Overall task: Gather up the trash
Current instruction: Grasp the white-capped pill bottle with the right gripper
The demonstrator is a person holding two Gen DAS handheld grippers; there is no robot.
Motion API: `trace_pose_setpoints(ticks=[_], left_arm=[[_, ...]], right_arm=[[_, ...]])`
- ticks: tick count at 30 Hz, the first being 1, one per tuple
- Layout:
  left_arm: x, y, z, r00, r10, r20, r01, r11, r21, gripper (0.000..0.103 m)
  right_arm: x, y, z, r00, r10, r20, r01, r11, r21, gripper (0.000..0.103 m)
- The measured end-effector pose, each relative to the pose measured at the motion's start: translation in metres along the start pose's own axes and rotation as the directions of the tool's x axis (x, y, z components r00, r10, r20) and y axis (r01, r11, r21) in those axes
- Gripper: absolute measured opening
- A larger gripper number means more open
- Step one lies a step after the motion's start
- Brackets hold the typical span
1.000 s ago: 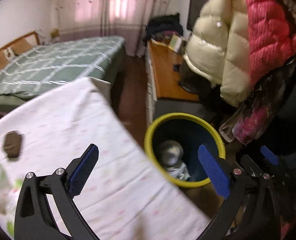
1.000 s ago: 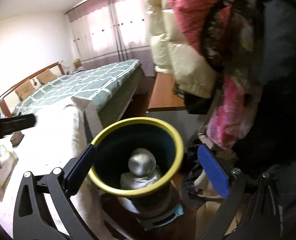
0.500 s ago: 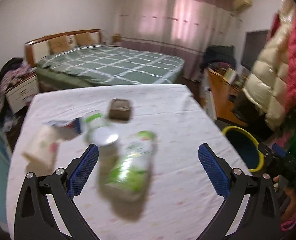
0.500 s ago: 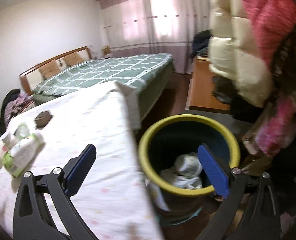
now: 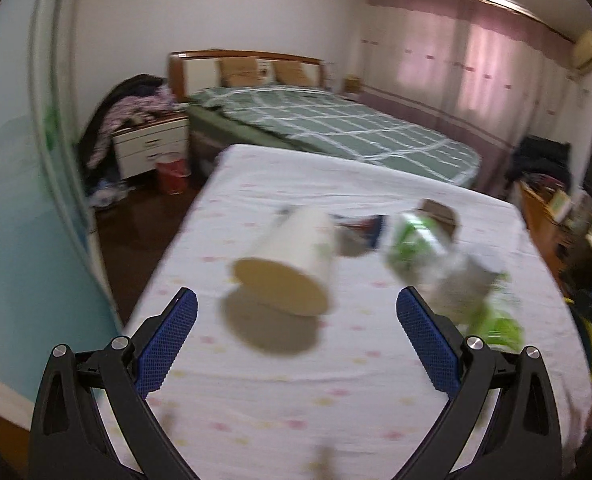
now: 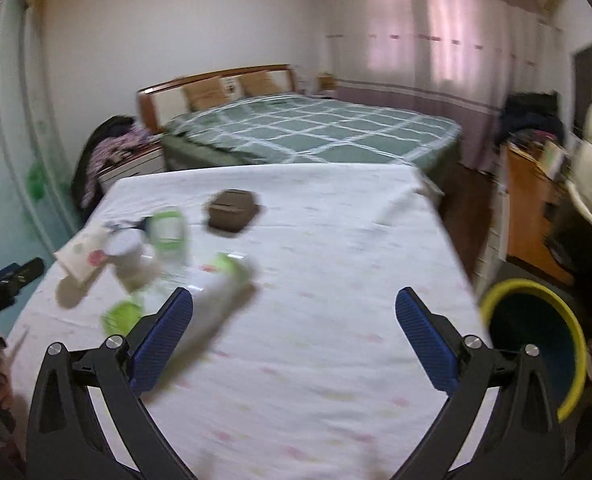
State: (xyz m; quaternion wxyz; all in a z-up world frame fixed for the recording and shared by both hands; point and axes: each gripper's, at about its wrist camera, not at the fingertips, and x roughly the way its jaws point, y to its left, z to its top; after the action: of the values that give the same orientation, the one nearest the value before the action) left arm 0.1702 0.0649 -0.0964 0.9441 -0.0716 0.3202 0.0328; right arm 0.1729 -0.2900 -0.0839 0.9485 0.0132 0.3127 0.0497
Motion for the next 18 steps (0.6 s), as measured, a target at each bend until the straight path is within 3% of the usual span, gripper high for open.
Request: trace_pose_setpoints(ticks=[2,4,8,15,18], left_arm=[[0.003,0.019,-0.003,0.999,0.035,0.002,-0.035,0.999,-0.027,0.098],[0.005,0.027,-0.005,0.999,0.05,-0.001,-0.05,0.998,-0.044,0.098],[0.011,0.037,-0.009,0.998,0.065,-0.009,-0.065,0.996,-0.053,0.098],[0.017,0.028,-0.01,0.997,0.075,-0.013,-0.075,0.996,-0.037,0.098],[0.019,0.029,-0.011,0.998,0.067,-0.019,-0.068,0.997,-0.046,0.098]], right_arm=[[0.006,0.021,0.006,0.999,0.046,-0.002,-0.046,0.998,-0.03,0.095],[0.014,0.042,0.01,0.996,0.091,-0.022,-0.092,0.994,-0.063,0.083],[0.036,0.081,0.013,0.986,0.148,-0.079,-0.157,0.98,-0.121,0.073],[0.065,0.104,0.016,0.973,0.179,-0.143,-0.196,0.974,-0.114,0.063],[0.071,0.105,0.016,0.967,0.192,-0.167,-0.21,0.973,-0.1,0.052]])
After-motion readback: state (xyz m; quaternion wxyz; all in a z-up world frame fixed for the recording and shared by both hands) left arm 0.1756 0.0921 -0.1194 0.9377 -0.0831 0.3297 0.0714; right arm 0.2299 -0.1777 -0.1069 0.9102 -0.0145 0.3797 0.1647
